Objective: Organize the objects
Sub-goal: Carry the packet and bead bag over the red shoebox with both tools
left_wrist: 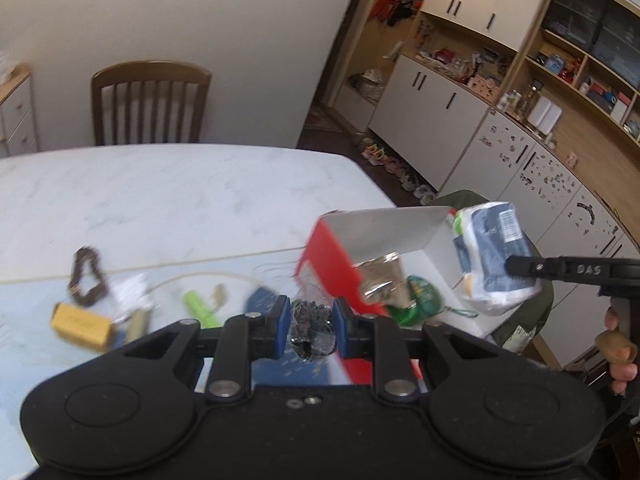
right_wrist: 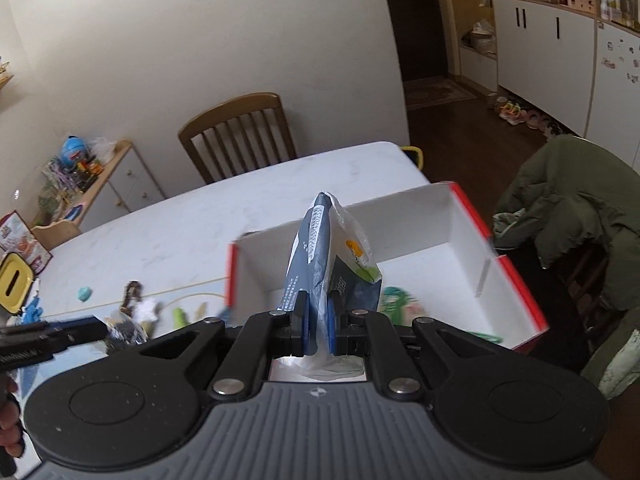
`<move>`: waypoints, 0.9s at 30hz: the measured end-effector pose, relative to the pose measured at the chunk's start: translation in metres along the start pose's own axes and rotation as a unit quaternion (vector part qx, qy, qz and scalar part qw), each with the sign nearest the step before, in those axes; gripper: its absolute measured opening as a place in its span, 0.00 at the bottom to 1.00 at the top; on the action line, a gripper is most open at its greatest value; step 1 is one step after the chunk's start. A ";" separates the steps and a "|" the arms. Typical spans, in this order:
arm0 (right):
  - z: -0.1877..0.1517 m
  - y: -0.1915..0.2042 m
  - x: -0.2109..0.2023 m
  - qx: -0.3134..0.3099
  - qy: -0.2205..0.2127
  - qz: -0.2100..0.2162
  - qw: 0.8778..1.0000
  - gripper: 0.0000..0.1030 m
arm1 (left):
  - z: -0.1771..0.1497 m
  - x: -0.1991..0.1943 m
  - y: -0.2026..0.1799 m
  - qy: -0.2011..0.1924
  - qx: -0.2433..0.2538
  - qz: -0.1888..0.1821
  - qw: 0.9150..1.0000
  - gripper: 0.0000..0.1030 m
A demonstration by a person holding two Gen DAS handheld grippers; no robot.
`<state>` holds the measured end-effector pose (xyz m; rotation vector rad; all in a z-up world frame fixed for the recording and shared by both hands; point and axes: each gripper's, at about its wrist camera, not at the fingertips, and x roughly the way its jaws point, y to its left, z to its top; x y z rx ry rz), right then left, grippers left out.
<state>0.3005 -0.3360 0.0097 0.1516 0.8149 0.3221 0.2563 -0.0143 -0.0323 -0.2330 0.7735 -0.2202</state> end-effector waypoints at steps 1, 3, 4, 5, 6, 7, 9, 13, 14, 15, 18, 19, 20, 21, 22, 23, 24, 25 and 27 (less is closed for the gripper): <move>0.001 -0.007 0.001 -0.001 0.001 -0.002 1.000 0.08 | 0.002 0.004 -0.008 0.000 0.003 -0.002 1.000 0.20; 0.005 -0.021 0.004 -0.003 0.002 -0.007 1.000 0.08 | 0.007 0.012 -0.025 0.001 0.010 -0.002 1.000 0.20; 0.007 -0.028 0.006 -0.005 0.003 -0.008 1.000 0.08 | 0.008 0.017 -0.033 0.002 0.013 -0.004 1.000 0.20; 0.009 -0.033 0.008 -0.007 0.005 -0.008 1.000 0.08 | 0.009 0.022 -0.041 0.003 0.015 -0.005 1.000 0.20; 0.011 -0.040 0.010 -0.009 0.006 -0.009 1.000 0.08 | 0.010 0.028 -0.048 0.005 0.018 -0.006 1.000 0.20; 0.012 -0.045 0.012 -0.012 0.008 -0.009 1.000 0.08 | 0.011 0.033 -0.055 0.007 0.020 -0.006 1.000 0.20; 0.016 -0.056 0.016 -0.017 0.013 -0.006 1.000 0.08 | 0.013 0.044 -0.069 0.012 0.023 -0.008 1.000 0.20; 0.024 -0.073 0.029 -0.027 0.026 0.001 0.999 0.08 | 0.017 0.065 -0.094 0.020 0.029 -0.009 0.999 0.20; 0.025 -0.077 0.033 -0.029 0.032 0.004 0.999 0.08 | 0.018 0.070 -0.100 0.021 0.031 -0.007 0.999 0.20; 0.027 -0.080 0.037 -0.032 0.037 0.007 0.999 0.08 | 0.020 0.076 -0.105 0.022 0.033 -0.006 0.999 0.20; 0.027 -0.087 0.047 -0.045 0.052 0.013 0.998 0.08 | 0.027 0.092 -0.119 0.024 0.038 0.000 0.999 0.20; 0.027 -0.089 0.051 -0.049 0.057 0.015 0.997 0.08 | 0.029 0.099 -0.123 0.025 0.039 0.002 0.999 0.20; 0.026 -0.090 0.054 -0.052 0.062 0.016 0.997 0.08 | 0.031 0.104 -0.128 0.027 0.040 0.004 0.999 0.20; 0.026 -0.091 0.057 -0.056 0.065 0.016 0.996 0.08 | 0.033 0.110 -0.132 0.028 0.042 0.006 0.999 0.20; 0.026 -0.093 0.060 -0.059 0.067 0.015 0.996 0.08 | 0.035 0.116 -0.136 0.028 0.045 0.008 0.999 0.20; 0.026 -0.094 0.064 -0.062 0.068 0.014 0.996 0.08 | 0.037 0.123 -0.140 0.029 0.047 0.010 0.998 0.20; 0.026 -0.094 0.068 -0.066 0.070 0.014 0.995 0.08 | 0.038 0.130 -0.143 0.032 0.048 0.013 0.998 0.20; 0.027 -0.094 0.071 -0.070 0.072 0.014 0.995 0.08 | 0.039 0.136 -0.145 0.034 0.048 0.014 0.998 0.20; 0.026 -0.094 0.079 -0.079 0.076 0.012 0.994 0.08 | 0.041 0.150 -0.148 0.040 0.047 0.016 0.998 0.20</move>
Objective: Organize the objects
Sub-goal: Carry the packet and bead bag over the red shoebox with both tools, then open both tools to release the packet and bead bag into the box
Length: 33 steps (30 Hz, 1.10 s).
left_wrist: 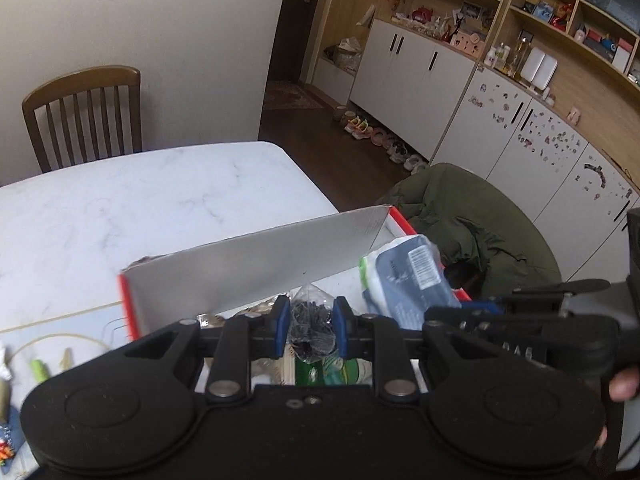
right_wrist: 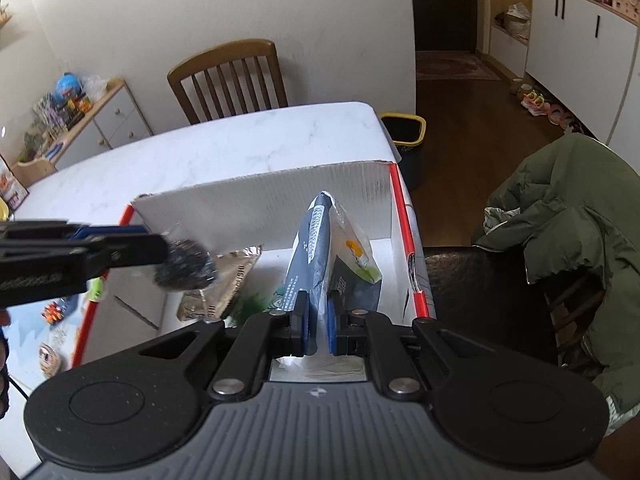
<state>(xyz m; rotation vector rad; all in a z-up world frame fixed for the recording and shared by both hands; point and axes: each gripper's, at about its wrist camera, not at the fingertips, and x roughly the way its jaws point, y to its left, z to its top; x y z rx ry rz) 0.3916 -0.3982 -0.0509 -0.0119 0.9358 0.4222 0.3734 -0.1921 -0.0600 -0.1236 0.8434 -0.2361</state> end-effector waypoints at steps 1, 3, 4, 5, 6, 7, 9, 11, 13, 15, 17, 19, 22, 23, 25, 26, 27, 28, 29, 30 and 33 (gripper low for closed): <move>0.000 0.001 0.003 -0.004 0.003 -0.001 1.000 0.08 | 0.001 0.005 -0.001 0.003 0.000 0.002 1.000 0.20; 0.001 0.002 0.010 -0.013 0.009 -0.001 1.000 0.08 | 0.004 0.017 -0.004 0.007 0.004 0.007 1.000 0.20; 0.001 0.003 0.012 -0.017 0.010 0.000 1.000 0.08 | 0.005 0.022 -0.006 0.009 0.007 0.012 1.000 0.20; 0.000 0.003 0.014 -0.021 0.011 -0.001 1.000 0.08 | 0.006 0.027 -0.007 0.011 0.010 0.016 1.000 0.20; 0.000 0.004 0.017 -0.026 0.012 -0.002 1.000 0.08 | 0.007 0.032 -0.008 0.014 0.011 0.019 1.000 0.20; 0.001 0.003 0.019 -0.028 0.015 -0.002 0.999 0.08 | 0.008 0.036 -0.008 0.017 0.012 0.021 1.000 0.20; 0.002 0.003 0.025 -0.030 0.019 -0.004 0.999 0.08 | 0.010 0.046 -0.010 0.022 0.016 0.028 0.999 0.20; 0.004 0.002 0.029 -0.033 0.022 -0.003 0.999 0.08 | 0.011 0.056 -0.012 0.028 0.022 0.034 0.999 0.20; 0.005 0.002 0.033 -0.037 0.026 -0.004 0.999 0.08 | 0.011 0.064 -0.014 0.035 0.028 0.042 0.998 0.20; 0.007 0.000 0.038 -0.040 0.031 -0.009 0.999 0.08 | 0.011 0.073 -0.014 0.042 0.031 0.050 0.997 0.20; 0.010 -0.002 0.043 -0.037 0.036 -0.012 0.999 0.08 | 0.011 0.080 -0.014 0.049 0.032 0.053 0.997 0.20; 0.011 -0.005 0.046 -0.031 0.038 -0.012 0.999 0.08 | 0.011 0.085 -0.013 0.055 0.033 0.055 0.996 0.20; 0.012 -0.007 0.050 -0.028 0.040 -0.011 0.999 0.08 | 0.011 0.093 -0.011 0.065 0.034 0.058 0.996 0.20; 0.013 -0.008 0.051 -0.027 0.041 -0.010 0.999 0.09 | 0.010 0.095 -0.011 0.069 0.034 0.059 0.995 0.20; 0.012 -0.009 0.053 -0.027 0.042 -0.010 0.999 0.09 | 0.009 0.100 -0.009 0.075 0.033 0.062 0.995 0.20; 0.012 -0.010 0.053 -0.028 0.042 -0.011 0.999 0.09 | 0.009 0.102 -0.009 0.078 0.031 0.062 0.995 0.20; 0.012 -0.010 0.054 -0.026 0.043 -0.012 0.999 0.10 | 0.009 0.104 -0.008 0.081 0.030 0.062 0.994 0.21; 0.012 -0.011 0.053 -0.025 0.041 -0.010 0.999 0.10 | 0.008 0.106 -0.008 0.085 0.031 0.062 0.994 0.21; 0.012 -0.011 0.052 -0.025 0.039 -0.012 0.999 0.10 | 0.008 0.107 -0.008 0.089 0.032 0.062 0.994 0.23; 0.012 -0.010 0.051 -0.027 0.036 -0.015 0.999 0.10 | 0.007 0.109 -0.008 0.093 0.034 0.062 0.993 0.23; 0.014 -0.010 0.048 -0.029 0.032 -0.017 0.999 0.10 | 0.005 0.113 -0.009 0.101 0.040 0.065 0.992 0.29</move>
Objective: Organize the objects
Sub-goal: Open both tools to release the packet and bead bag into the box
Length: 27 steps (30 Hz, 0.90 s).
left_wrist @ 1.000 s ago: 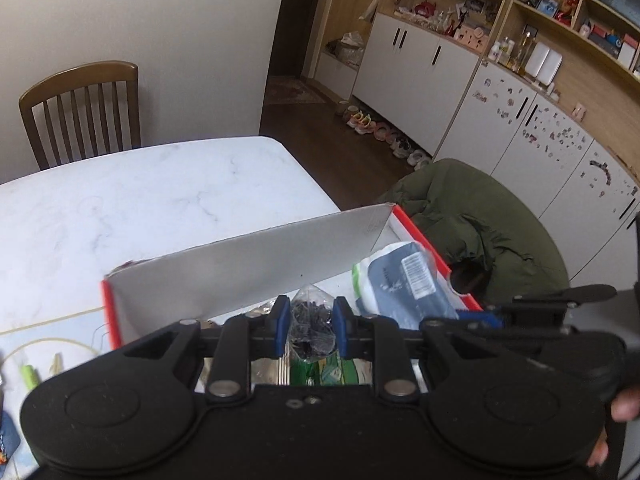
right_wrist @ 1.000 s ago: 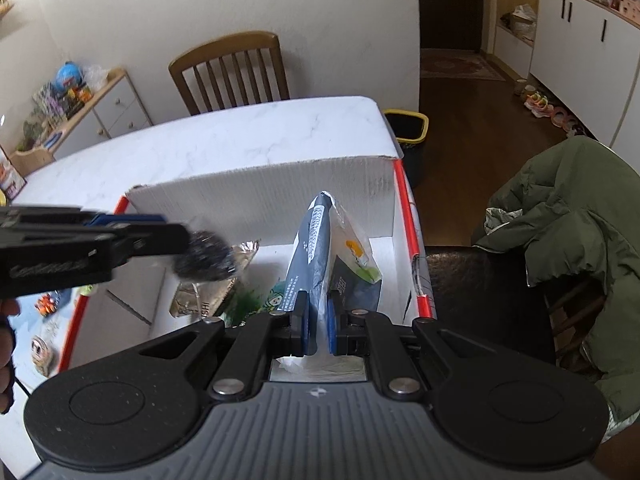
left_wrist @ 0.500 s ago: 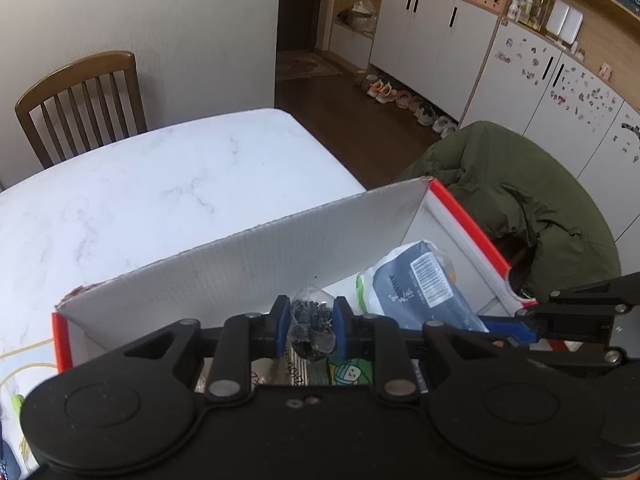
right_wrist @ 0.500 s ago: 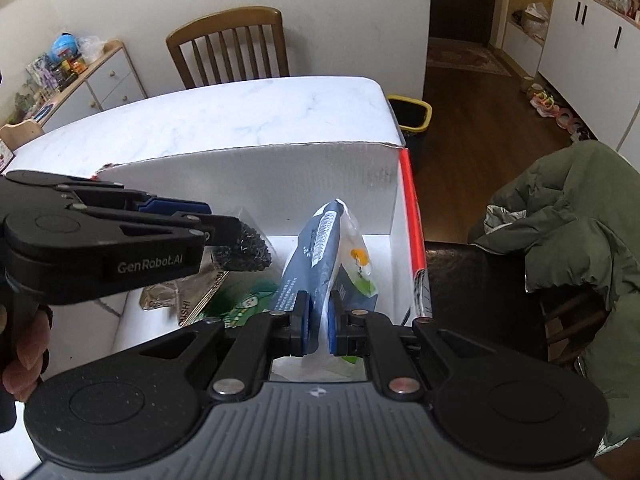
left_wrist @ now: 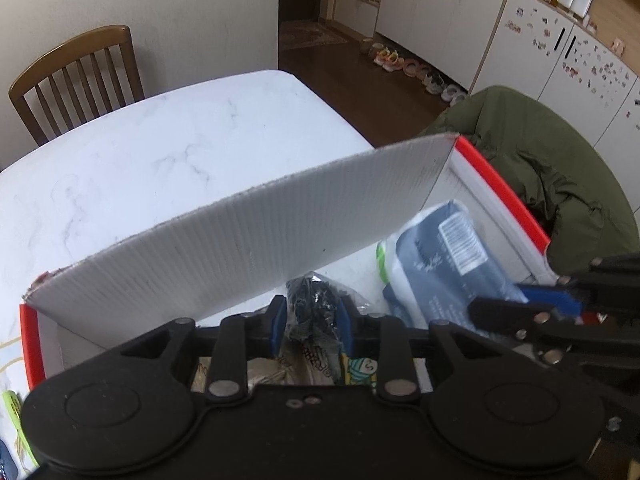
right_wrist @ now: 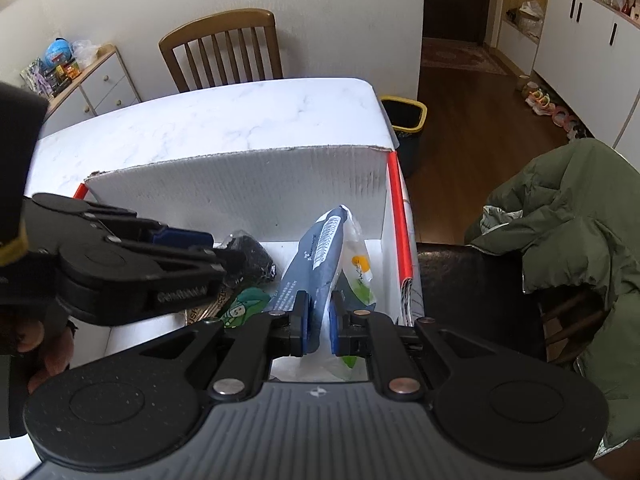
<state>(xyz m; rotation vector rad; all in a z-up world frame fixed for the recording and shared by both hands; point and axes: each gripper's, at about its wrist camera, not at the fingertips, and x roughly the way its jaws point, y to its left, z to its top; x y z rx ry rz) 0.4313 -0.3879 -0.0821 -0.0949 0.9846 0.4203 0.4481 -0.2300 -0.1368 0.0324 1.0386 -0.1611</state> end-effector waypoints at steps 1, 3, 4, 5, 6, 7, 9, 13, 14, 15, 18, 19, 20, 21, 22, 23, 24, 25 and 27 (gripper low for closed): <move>0.000 -0.002 -0.001 0.002 -0.001 0.001 1.000 0.10 | 0.000 0.001 -0.001 0.001 0.002 0.000 1.000 0.30; 0.001 -0.003 -0.001 0.004 0.000 0.002 1.000 0.10 | -0.001 0.001 -0.002 0.003 0.007 -0.001 1.000 0.31; 0.001 -0.004 -0.001 0.005 0.001 0.002 1.000 0.10 | -0.001 0.001 -0.003 0.004 0.008 -0.002 1.000 0.34; 0.000 -0.004 -0.002 0.007 0.000 0.001 1.000 0.10 | -0.002 0.000 -0.003 0.004 0.009 -0.003 1.000 0.38; 0.000 -0.005 -0.002 0.008 -0.001 0.001 1.000 0.10 | -0.002 -0.002 -0.004 0.003 0.008 -0.004 1.000 0.41; 0.000 -0.005 -0.003 0.010 -0.002 0.002 1.000 0.10 | -0.003 -0.004 -0.004 0.000 0.009 -0.005 1.000 0.49; -0.001 -0.007 -0.006 0.015 -0.006 0.004 1.000 0.10 | -0.005 -0.009 -0.005 -0.008 0.012 -0.005 1.000 0.54; -0.003 -0.010 -0.015 0.021 -0.018 0.004 1.000 0.11 | -0.007 -0.019 -0.006 -0.016 0.013 -0.010 1.000 0.55; -0.003 -0.010 -0.017 0.021 -0.020 0.004 1.000 0.11 | -0.007 -0.022 -0.006 -0.020 0.012 -0.011 1.000 0.57; -0.004 -0.011 -0.020 0.022 -0.023 0.005 0.999 0.12 | -0.008 -0.026 -0.006 -0.023 0.012 -0.012 1.000 0.58; -0.005 -0.012 -0.029 0.027 -0.028 0.009 0.999 0.12 | -0.012 -0.037 -0.008 -0.035 0.015 -0.016 0.999 0.62; -0.005 -0.012 -0.032 0.030 -0.030 0.011 0.999 0.13 | -0.013 -0.041 -0.008 -0.039 0.015 -0.018 0.999 0.62; -0.006 -0.013 -0.035 0.032 -0.032 0.013 0.999 0.14 | -0.012 -0.043 -0.006 -0.043 0.014 -0.021 0.999 0.62; -0.006 -0.012 -0.038 0.033 -0.034 0.015 0.999 0.14 | -0.013 -0.047 -0.006 -0.046 0.012 -0.024 0.999 0.62; -0.007 -0.012 -0.042 0.033 -0.036 0.016 0.999 0.16 | -0.014 -0.052 -0.005 -0.050 0.011 -0.027 0.998 0.63; -0.008 -0.011 -0.045 0.034 -0.038 0.017 0.999 0.19 | -0.015 -0.057 -0.006 -0.054 0.009 -0.031 0.998 0.64; -0.009 -0.011 -0.048 0.035 -0.040 0.020 0.998 0.21 | -0.016 -0.062 -0.006 -0.059 0.009 -0.034 0.998 0.65; -0.010 -0.010 -0.051 0.036 -0.042 0.022 0.998 0.24 | -0.018 -0.067 -0.006 -0.063 0.010 -0.036 0.997 0.67; -0.012 -0.007 -0.058 0.037 -0.047 0.025 0.998 0.25 | -0.020 -0.077 -0.006 -0.073 0.011 -0.040 0.997 0.69</move>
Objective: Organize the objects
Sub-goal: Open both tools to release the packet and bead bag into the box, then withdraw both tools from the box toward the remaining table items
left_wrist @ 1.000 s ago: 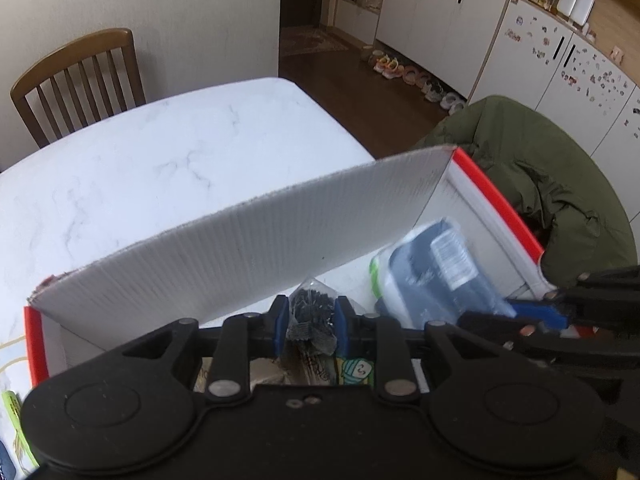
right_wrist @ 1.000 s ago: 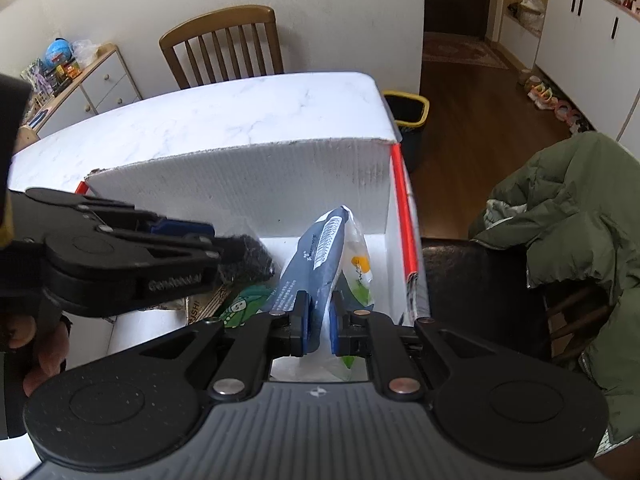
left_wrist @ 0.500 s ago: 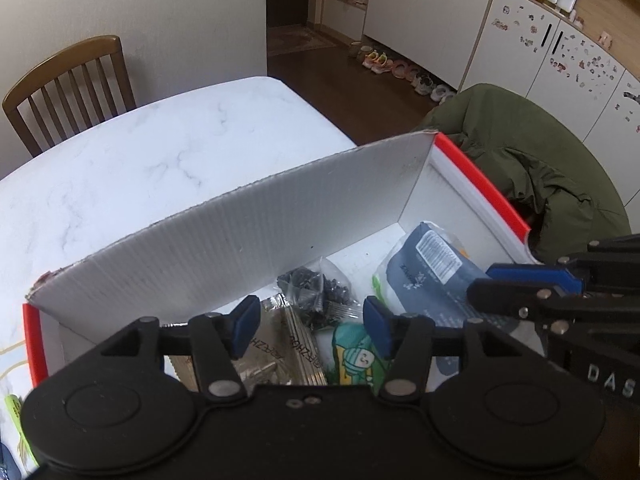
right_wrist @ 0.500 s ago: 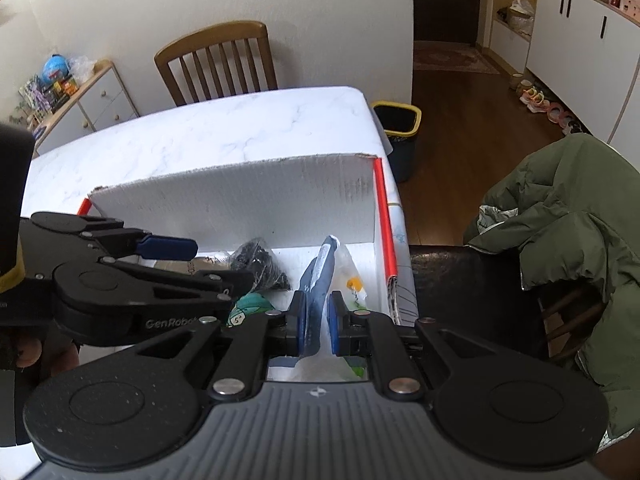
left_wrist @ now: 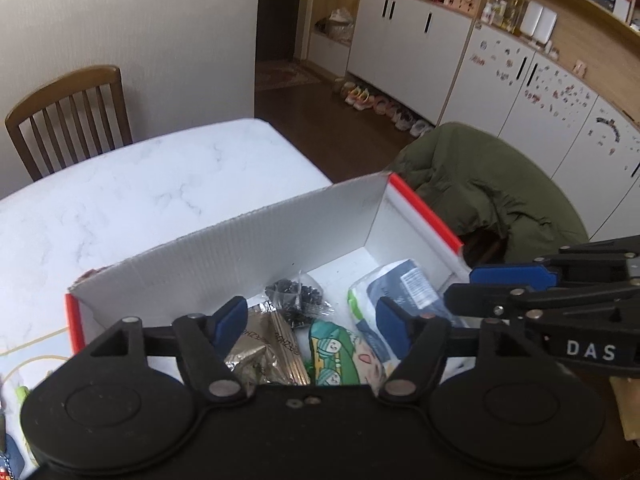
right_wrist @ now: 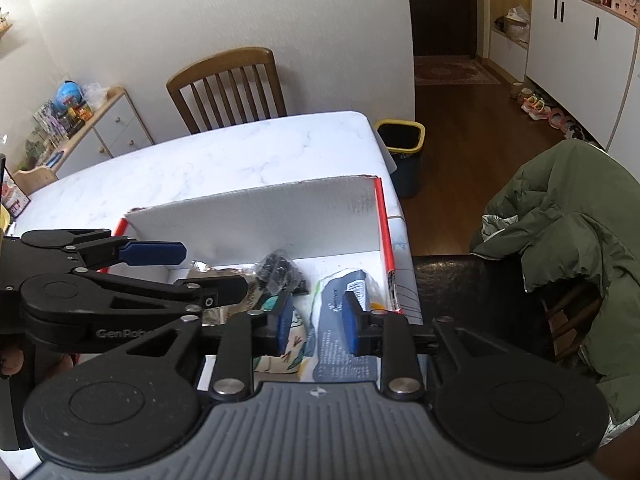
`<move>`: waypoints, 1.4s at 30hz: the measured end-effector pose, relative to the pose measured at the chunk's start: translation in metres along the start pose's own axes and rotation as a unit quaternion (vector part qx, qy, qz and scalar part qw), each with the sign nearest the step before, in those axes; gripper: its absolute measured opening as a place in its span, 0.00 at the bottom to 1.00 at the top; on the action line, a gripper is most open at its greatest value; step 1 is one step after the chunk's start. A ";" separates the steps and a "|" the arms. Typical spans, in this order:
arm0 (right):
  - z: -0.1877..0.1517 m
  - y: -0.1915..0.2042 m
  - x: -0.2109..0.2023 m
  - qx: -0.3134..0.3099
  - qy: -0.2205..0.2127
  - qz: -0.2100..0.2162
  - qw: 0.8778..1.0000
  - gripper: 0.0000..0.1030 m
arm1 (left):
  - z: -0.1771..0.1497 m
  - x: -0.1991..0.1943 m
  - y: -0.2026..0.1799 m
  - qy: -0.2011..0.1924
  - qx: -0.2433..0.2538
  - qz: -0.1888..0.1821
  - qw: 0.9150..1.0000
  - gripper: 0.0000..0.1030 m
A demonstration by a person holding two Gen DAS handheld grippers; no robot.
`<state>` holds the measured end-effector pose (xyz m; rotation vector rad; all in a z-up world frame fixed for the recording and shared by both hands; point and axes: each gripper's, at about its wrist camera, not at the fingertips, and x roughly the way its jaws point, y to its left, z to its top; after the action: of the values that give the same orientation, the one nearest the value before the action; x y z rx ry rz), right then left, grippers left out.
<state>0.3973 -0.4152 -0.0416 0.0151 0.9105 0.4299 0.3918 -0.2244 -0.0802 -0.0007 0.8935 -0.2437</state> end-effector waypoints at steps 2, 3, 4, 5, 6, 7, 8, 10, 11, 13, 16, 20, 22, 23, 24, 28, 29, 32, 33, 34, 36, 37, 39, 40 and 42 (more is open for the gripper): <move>-0.002 0.003 -0.007 0.002 -0.004 0.006 1.000 0.26 | -0.002 -0.010 0.000 -0.008 -0.002 -0.006 1.000 0.69; -0.002 0.005 -0.010 0.002 -0.007 0.008 1.000 0.26 | -0.003 -0.015 0.000 -0.012 -0.003 -0.007 1.000 0.70; -0.003 0.006 -0.014 0.002 -0.010 0.008 1.000 0.27 | -0.004 -0.020 -0.001 -0.016 -0.004 -0.008 1.000 0.70; -0.004 0.008 -0.017 0.001 -0.013 0.009 1.000 0.29 | -0.005 -0.025 0.000 -0.020 -0.005 -0.009 1.000 0.71; -0.004 0.010 -0.021 0.001 -0.017 0.011 1.000 0.30 | -0.006 -0.030 0.001 -0.024 -0.007 -0.010 1.000 0.72; -0.004 0.012 -0.023 0.000 -0.019 0.012 1.000 0.33 | -0.007 -0.035 0.002 -0.028 -0.008 -0.010 1.000 0.73; -0.005 0.014 -0.026 0.000 -0.023 0.012 1.000 0.38 | -0.008 -0.040 0.002 -0.032 -0.008 -0.009 0.999 0.73; -0.006 0.018 -0.032 -0.001 -0.029 0.013 0.999 0.44 | -0.011 -0.050 0.003 -0.037 -0.005 -0.005 0.999 0.74; -0.008 0.020 -0.035 -0.003 -0.032 0.015 0.999 0.45 | -0.013 -0.054 0.004 -0.041 -0.003 -0.004 0.999 0.74; -0.011 0.025 -0.040 -0.005 -0.036 0.016 0.999 0.45 | -0.017 -0.063 0.007 -0.046 -0.003 0.002 0.999 0.75; -0.015 0.030 -0.048 -0.002 -0.042 0.019 0.999 0.51 | -0.022 -0.075 0.012 -0.055 -0.006 0.003 0.998 0.75; -0.021 0.039 -0.059 -0.001 -0.054 0.023 0.998 0.53 | -0.031 -0.095 0.019 -0.069 -0.007 0.005 0.998 0.79; -0.025 0.045 -0.063 -0.001 -0.057 0.026 0.998 0.55 | -0.035 -0.104 0.023 -0.075 -0.007 0.004 0.997 0.80; -0.027 0.049 -0.065 -0.002 -0.059 0.026 0.998 0.56 | -0.037 -0.108 0.025 -0.078 -0.007 0.004 0.997 0.81; -0.029 0.053 -0.067 -0.004 -0.061 0.027 0.998 0.57 | -0.040 -0.113 0.027 -0.080 -0.007 0.005 0.997 0.81; -0.037 0.067 -0.073 -0.001 -0.065 0.037 0.997 0.64 | -0.048 -0.127 0.037 -0.088 -0.011 0.001 0.996 0.85; -0.038 0.071 -0.075 -0.003 -0.067 0.038 0.997 0.65 | -0.050 -0.131 0.040 -0.088 -0.012 0.000 0.996 0.86; -0.043 0.084 -0.078 -0.010 -0.079 0.036 0.996 0.70 | -0.057 -0.139 0.049 -0.088 -0.016 -0.007 0.996 0.88; -0.045 0.088 -0.079 -0.014 -0.085 0.032 0.996 0.70 | -0.059 -0.142 0.052 -0.089 -0.016 -0.008 0.996 0.89; -0.047 0.093 -0.080 -0.017 -0.089 0.030 0.995 0.70 | -0.062 -0.145 0.054 -0.090 -0.016 -0.008 0.996 0.90; -0.051 0.101 -0.081 -0.019 -0.092 0.031 0.995 0.71 | -0.067 -0.152 0.059 -0.093 -0.013 -0.008 0.996 0.91; -0.053 0.104 -0.082 -0.020 -0.093 0.032 0.995 0.72 | -0.069 -0.155 0.061 -0.094 -0.012 -0.008 0.995 0.92; -0.057 0.113 -0.082 -0.024 -0.095 0.035 0.995 0.75 | -0.073 -0.161 0.067 -0.096 -0.011 -0.009 0.995 0.94; -0.059 0.117 -0.083 -0.025 -0.096 0.037 0.994 0.77 | -0.076 -0.163 0.071 -0.097 -0.012 -0.010 0.995 0.95; -0.063 0.126 -0.083 -0.025 -0.097 0.040 0.994 0.78 | -0.081 -0.168 0.078 -0.097 -0.017 -0.012 0.995 0.97</move>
<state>0.2596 -0.3411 0.0070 0.0465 0.7088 0.5159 0.2448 -0.1048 -0.0099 -0.0663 0.7051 -0.2457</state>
